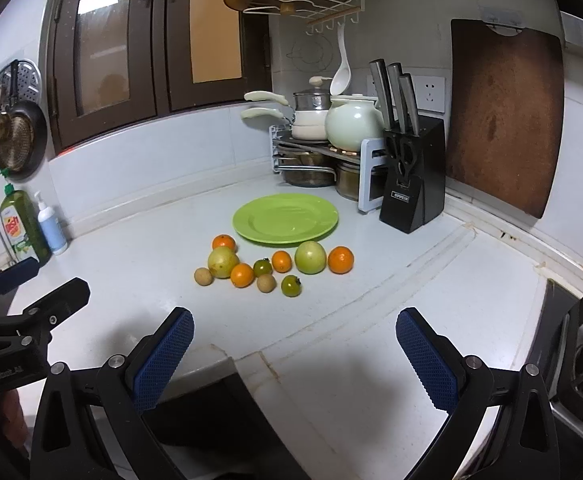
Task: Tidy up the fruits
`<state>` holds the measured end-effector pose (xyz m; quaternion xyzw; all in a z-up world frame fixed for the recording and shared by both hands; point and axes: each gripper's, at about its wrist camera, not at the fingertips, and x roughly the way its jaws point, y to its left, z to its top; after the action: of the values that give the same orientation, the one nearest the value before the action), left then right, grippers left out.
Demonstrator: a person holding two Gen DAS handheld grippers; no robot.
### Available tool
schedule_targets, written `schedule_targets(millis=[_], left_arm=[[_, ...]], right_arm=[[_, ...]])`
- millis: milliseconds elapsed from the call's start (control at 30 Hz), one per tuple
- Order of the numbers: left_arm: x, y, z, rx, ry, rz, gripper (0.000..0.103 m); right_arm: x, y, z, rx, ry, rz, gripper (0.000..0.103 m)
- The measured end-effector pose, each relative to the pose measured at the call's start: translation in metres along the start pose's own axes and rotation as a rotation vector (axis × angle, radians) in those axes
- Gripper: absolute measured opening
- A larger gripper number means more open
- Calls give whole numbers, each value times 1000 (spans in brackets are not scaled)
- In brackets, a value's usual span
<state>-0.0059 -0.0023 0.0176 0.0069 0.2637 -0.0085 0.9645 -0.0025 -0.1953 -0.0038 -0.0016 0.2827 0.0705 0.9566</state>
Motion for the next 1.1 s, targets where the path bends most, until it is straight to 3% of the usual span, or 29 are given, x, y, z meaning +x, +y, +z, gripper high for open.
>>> schedule_targets(millis=[1100], left_arm=[[1, -2, -3, -3, -14, 1, 103]], right_arm=[[-2, 4, 5, -4, -9, 19, 102]])
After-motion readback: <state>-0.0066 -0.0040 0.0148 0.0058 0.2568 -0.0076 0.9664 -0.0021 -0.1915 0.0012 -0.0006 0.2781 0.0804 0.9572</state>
